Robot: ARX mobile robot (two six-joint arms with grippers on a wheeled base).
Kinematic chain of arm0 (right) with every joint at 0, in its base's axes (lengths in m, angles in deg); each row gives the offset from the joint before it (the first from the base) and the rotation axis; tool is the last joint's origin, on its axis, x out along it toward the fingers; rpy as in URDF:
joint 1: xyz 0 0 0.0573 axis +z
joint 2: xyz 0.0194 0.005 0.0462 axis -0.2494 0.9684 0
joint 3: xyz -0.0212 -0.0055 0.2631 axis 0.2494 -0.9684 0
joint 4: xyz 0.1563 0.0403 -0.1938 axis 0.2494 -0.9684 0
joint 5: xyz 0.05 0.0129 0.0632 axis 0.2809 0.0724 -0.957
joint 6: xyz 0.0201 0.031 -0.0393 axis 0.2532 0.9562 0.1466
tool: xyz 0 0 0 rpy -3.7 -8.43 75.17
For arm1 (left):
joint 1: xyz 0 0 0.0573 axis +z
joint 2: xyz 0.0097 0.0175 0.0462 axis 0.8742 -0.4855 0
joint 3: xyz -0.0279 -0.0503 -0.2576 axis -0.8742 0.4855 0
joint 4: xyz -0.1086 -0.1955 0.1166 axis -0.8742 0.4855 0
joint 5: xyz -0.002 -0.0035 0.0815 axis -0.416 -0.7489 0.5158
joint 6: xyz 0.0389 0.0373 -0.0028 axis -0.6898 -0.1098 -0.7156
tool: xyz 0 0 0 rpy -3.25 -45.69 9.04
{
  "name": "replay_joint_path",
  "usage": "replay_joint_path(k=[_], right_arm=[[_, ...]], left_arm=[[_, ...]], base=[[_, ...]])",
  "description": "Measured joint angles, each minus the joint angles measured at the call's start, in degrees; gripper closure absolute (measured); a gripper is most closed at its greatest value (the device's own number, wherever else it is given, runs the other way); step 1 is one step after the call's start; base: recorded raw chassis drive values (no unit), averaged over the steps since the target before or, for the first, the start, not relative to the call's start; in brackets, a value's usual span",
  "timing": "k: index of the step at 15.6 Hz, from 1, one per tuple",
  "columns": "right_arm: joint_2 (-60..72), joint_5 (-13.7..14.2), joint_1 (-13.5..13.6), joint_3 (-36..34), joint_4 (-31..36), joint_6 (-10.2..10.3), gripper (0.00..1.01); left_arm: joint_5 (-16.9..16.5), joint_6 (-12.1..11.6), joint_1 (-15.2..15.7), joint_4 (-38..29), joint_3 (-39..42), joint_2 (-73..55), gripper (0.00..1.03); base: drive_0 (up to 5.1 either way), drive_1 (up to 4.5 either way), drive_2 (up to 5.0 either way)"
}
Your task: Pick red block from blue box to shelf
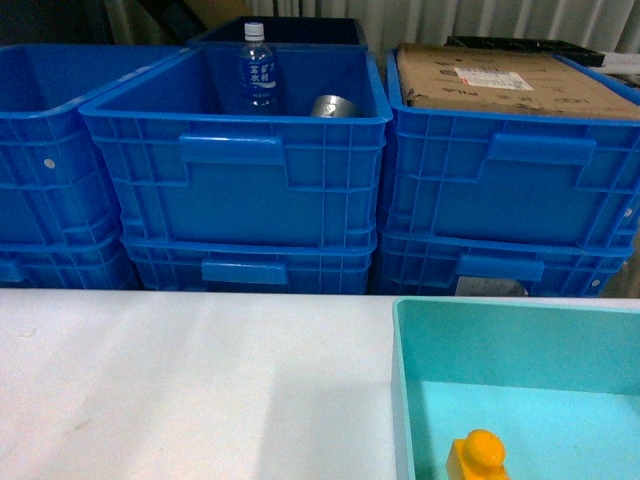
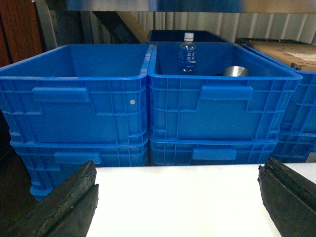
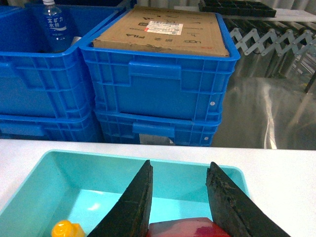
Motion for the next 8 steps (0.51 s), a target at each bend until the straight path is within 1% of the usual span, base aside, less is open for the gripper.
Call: replay_joint_path(k=[8], right_arm=[[0.0,0.0,0.0,0.0,0.0,0.0,0.74]], left_arm=[[0.0,0.0,0.0,0.0,0.0,0.0,0.05]], base=[[0.0,0.00,0.0]])
